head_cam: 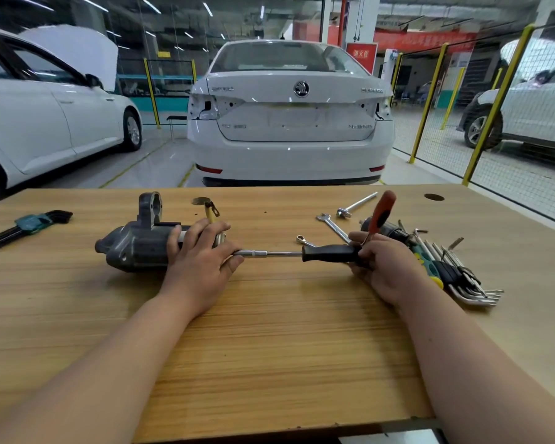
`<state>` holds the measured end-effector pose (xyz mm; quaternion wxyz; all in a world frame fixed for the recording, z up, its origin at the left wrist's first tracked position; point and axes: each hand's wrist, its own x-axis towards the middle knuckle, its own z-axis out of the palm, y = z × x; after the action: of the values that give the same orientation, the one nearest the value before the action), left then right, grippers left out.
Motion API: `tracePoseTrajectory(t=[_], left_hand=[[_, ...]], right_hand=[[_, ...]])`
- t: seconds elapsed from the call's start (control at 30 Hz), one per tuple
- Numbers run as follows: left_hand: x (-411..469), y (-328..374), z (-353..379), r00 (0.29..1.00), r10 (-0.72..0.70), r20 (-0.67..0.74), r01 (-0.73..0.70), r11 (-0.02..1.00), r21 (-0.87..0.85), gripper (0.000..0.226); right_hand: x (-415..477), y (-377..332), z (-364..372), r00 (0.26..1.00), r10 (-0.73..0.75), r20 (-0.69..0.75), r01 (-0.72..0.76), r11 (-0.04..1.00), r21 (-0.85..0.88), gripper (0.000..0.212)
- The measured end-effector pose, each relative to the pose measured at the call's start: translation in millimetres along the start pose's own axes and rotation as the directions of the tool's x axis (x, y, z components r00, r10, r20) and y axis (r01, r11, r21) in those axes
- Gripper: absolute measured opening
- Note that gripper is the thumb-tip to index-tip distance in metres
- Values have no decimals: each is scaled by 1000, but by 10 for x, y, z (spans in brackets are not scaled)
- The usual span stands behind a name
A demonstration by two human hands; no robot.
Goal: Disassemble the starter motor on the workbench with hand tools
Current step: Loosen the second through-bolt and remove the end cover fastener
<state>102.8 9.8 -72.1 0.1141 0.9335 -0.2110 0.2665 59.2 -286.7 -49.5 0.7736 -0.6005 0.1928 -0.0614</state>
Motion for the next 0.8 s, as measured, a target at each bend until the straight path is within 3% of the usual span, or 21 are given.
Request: tracePoseTrajectory(t=[0.27, 0.5, 0.8], left_hand=[[2, -7, 9, 999, 32, -32, -34, 997, -68, 19], [1, -6, 12, 999, 22, -30, -23, 998, -55, 19], [16, -11, 12, 1000, -3, 5, 3, 999, -51, 34]], right_hand=[[-69, -5, 3, 999, 35, -22, -35, 999, -35, 18], [-66, 4, 12, 998, 6, -59, -14, 991, -135, 17], [-128, -37, 30, 1000, -25, 0, 25, 999, -29, 21]])
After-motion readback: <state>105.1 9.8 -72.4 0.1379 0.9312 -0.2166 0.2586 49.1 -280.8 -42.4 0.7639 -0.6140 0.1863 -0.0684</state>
